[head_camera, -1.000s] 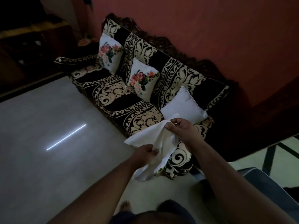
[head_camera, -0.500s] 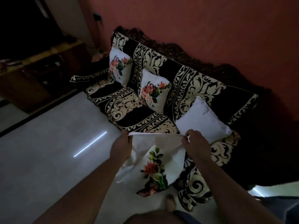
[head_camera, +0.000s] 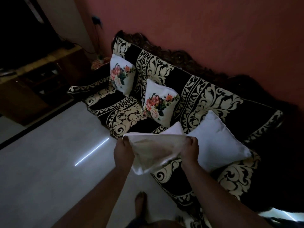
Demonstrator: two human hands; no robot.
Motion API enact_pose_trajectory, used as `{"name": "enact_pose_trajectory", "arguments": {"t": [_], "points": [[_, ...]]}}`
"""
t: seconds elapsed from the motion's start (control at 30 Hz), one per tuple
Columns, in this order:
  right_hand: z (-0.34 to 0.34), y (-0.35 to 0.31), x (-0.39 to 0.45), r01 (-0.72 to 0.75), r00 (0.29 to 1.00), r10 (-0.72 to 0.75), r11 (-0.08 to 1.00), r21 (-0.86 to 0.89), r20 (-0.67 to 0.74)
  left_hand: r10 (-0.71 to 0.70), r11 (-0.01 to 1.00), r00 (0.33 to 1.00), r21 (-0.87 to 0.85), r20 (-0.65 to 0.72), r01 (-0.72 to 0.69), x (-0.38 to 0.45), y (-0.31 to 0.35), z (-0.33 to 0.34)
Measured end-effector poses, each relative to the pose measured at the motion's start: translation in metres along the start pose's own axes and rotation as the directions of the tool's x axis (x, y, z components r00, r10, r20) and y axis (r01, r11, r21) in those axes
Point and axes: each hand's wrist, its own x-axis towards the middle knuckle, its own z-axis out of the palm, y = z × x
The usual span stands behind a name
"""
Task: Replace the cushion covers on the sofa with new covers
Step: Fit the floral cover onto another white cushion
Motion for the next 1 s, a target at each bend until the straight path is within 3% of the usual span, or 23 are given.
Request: {"name": "enact_pose_trajectory", "arguments": {"t": [0.07,0.13,0.2,0.27,0.33,0.37,0.4,0.43,0.5,0.6,0.67,0.8,0.9,1.0], "points": [[0.011,-0.012,0.005,0.154,0.987,-0.155,0.988,-0.028,-0.040,0.023,0.995,1.000,-0.101,-0.008,-0.024,0.020,0.024,-0.002],[0.015,-0.024,0.012,0.369,0.926,-0.377,0.915,-0.163,-0.023,0.060,0.988,0.997,-0.138,-0.045,-0.066,0.046,0.040,-0.007],[0.014,-0.033,0.024,0.522,0.848,-0.520,0.790,-0.322,0.100,0.065,0.987,0.996,-0.140,-0.066,-0.073,0.070,0.048,-0.008],[0.014,-0.039,0.039,0.603,0.797,-0.523,0.657,-0.452,0.303,0.045,0.997,0.995,-0.064,-0.090,-0.051,0.094,0.053,-0.007],[0.011,-0.040,0.050,0.684,0.725,-0.484,0.425,-0.593,0.489,0.046,0.998,0.996,-0.027,-0.079,-0.048,0.113,0.058,-0.006],[0.009,-0.040,0.053,0.699,0.703,-0.467,0.312,-0.644,0.537,0.044,0.998,0.997,-0.038,-0.067,-0.047,0.120,0.059,-0.005],[0.006,-0.040,0.053,0.669,0.722,-0.456,0.270,-0.692,0.520,0.033,0.998,0.998,-0.059,-0.044,-0.036,0.128,0.059,-0.003],[0.004,-0.042,0.052,0.606,0.772,-0.451,0.309,-0.733,0.448,0.013,0.996,1.000,-0.092,-0.022,-0.015,0.133,0.059,-0.001],[0.002,-0.046,0.045,0.438,0.880,-0.412,0.508,-0.741,0.238,-0.035,0.983,0.999,-0.177,0.020,0.038,0.139,0.055,0.006],[0.008,-0.047,0.046,0.179,0.981,-0.187,0.809,-0.560,0.043,-0.124,0.957,0.991,-0.257,0.058,0.135,0.139,0.055,0.020],[0.014,-0.045,0.049,0.031,1.000,-0.029,0.918,-0.395,0.011,-0.163,0.943,0.980,-0.275,0.113,0.189,0.139,0.056,0.031],[0.018,-0.037,0.059,-0.102,0.995,0.104,0.971,-0.218,-0.004,-0.191,0.937,0.937,-0.229,0.292,0.263,0.146,0.065,0.055],[0.004,-0.025,0.080,-0.055,0.996,0.028,0.935,-0.349,-0.083,-0.038,0.987,0.910,-0.129,0.414,0.100,0.144,0.068,0.074],[-0.020,-0.007,0.103,-0.052,0.995,-0.003,0.849,-0.526,-0.102,0.006,1.000,0.798,-0.021,0.603,0.008,0.138,0.070,0.094]]}}
